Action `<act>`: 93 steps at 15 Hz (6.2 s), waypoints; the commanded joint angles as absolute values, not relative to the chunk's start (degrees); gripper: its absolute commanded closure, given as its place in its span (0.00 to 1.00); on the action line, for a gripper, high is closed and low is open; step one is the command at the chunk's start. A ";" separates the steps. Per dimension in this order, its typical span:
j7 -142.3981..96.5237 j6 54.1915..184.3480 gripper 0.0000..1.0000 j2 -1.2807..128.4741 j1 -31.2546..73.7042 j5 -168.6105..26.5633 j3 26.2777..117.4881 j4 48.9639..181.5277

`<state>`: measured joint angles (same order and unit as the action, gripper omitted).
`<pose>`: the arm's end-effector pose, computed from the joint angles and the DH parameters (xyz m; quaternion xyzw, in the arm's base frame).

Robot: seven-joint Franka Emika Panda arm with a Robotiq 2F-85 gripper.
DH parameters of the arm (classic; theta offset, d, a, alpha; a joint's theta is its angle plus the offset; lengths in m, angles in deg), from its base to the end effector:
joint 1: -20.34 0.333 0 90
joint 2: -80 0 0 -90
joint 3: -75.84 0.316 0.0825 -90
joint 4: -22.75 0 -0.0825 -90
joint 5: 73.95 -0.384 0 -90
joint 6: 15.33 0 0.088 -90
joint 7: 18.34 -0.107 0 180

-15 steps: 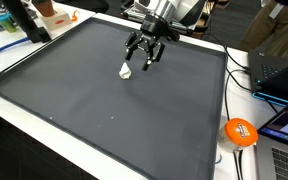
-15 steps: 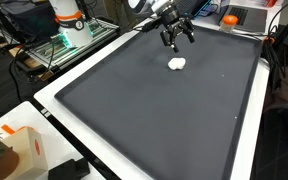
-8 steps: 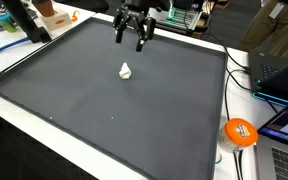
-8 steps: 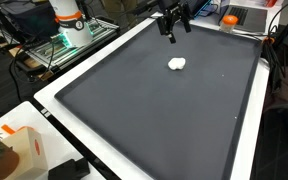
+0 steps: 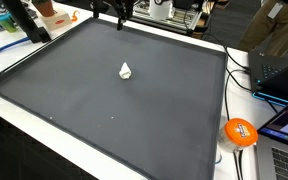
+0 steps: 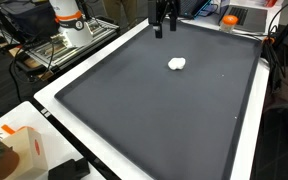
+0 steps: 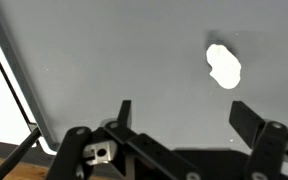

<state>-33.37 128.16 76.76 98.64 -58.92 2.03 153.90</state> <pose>0.5332 0.0456 0.3639 0.9887 0.0089 0.1142 0.0967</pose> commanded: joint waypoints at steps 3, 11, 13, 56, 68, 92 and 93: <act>-26.54 103.48 0.00 90.56 101.43 -44.71 4.35 144.25; -14.29 109.67 0.00 84.01 73.13 -60.97 29.59 146.34; -6.47 115.38 0.00 82.33 64.52 -70.00 36.13 149.42; -40.40 134.93 0.98 55.19 28.05 -85.02 72.31 141.94; -35.78 128.37 0.79 51.83 30.72 -63.72 70.51 134.04; -20.77 100.68 0.00 70.91 25.74 -64.66 75.16 134.80; -20.37 95.33 0.00 71.12 25.91 -63.56 75.65 132.78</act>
<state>-22.08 106.52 67.04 25.77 -66.46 74.69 133.66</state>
